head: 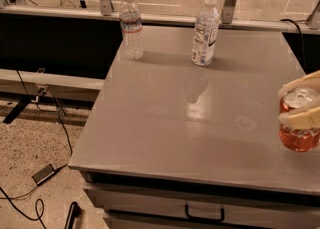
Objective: Place coke can upright
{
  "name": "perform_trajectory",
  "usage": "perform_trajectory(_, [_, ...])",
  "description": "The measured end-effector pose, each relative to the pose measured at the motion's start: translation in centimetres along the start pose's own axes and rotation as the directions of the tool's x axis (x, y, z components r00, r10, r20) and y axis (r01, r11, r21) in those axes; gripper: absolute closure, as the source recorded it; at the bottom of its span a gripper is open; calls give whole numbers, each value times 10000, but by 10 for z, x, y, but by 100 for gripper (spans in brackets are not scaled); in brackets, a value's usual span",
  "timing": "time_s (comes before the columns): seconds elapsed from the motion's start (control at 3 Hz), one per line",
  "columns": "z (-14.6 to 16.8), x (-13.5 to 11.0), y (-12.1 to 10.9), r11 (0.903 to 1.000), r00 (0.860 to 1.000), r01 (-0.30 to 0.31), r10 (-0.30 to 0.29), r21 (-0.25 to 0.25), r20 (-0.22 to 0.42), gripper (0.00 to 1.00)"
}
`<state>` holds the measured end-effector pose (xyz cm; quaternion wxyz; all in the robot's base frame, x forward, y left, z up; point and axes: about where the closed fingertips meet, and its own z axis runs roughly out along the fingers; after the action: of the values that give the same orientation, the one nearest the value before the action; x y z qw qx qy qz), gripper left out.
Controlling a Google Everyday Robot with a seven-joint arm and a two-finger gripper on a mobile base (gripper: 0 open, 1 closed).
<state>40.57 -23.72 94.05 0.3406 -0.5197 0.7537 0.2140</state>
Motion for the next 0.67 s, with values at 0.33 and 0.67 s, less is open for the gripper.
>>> perform_trajectory(0.33, [-8, -1, 1, 9987, 9744, -487, 513, -172, 2189, 100])
perform_trajectory(0.67, [-16, -19, 3, 9979, 9527, -594, 648, -271, 2968, 100])
